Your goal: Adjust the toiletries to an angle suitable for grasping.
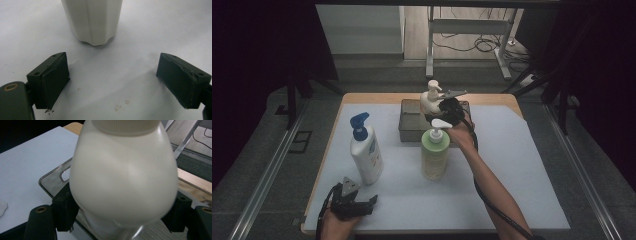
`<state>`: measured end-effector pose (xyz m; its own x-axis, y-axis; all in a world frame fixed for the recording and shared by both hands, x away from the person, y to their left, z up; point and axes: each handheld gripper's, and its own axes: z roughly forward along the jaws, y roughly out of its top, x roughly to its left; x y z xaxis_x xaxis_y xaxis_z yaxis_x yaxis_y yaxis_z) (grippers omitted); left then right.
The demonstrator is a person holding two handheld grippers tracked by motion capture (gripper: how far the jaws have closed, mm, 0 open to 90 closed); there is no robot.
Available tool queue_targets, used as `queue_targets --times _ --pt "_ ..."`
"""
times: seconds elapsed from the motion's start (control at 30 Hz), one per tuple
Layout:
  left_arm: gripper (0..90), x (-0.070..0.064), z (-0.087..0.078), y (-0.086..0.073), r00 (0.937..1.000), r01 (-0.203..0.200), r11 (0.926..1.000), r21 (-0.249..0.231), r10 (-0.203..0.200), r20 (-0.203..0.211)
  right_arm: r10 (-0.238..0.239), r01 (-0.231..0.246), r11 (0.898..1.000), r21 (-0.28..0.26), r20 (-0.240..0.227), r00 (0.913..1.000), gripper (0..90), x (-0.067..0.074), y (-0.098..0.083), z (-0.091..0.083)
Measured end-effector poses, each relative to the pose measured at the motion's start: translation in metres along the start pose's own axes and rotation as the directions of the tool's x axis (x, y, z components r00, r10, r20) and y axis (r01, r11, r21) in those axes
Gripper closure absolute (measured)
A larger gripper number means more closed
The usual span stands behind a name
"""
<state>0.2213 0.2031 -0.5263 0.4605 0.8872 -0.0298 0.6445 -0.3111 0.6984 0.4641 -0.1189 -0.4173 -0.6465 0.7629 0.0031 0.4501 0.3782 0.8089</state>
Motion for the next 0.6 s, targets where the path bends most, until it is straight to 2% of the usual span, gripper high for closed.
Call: queue_targets --times 0.13,0.27,0.4,0.53,0.6 --pt "10.6 0.000 0.000 0.000 1.0000 0.000 1.0000 -0.001 0.000 -0.001 0.002 -0.001 1.000 0.013 -0.017 0.9999 26.8 -0.002 -0.004 -0.006" --pt "10.6 0.000 0.000 0.000 1.0000 0.000 1.0000 -0.001 0.000 0.001 -0.030 0.032 0.999 0.033 -0.040 0.9987 29.2 -0.003 -0.008 -0.013" --pt "10.6 0.000 0.000 0.000 1.0000 0.001 1.0000 -0.001 -0.001 0.000 0.001 0.002 0.999 0.036 -0.064 0.9979 29.1 -0.005 -0.014 -0.020" --pt "10.6 0.000 0.000 0.000 1.0000 0.001 1.0000 -0.001 -0.001 0.000 0.025 -0.022 0.999 0.044 -0.072 0.9971 30.0 -0.008 -0.020 -0.026" --pt "10.6 0.000 0.000 0.000 1.0000 0.001 1.0000 -0.001 -0.001 0.000 0.026 -0.023 0.998 0.050 -0.062 0.9977 31.1 -0.009 -0.022 -0.028"
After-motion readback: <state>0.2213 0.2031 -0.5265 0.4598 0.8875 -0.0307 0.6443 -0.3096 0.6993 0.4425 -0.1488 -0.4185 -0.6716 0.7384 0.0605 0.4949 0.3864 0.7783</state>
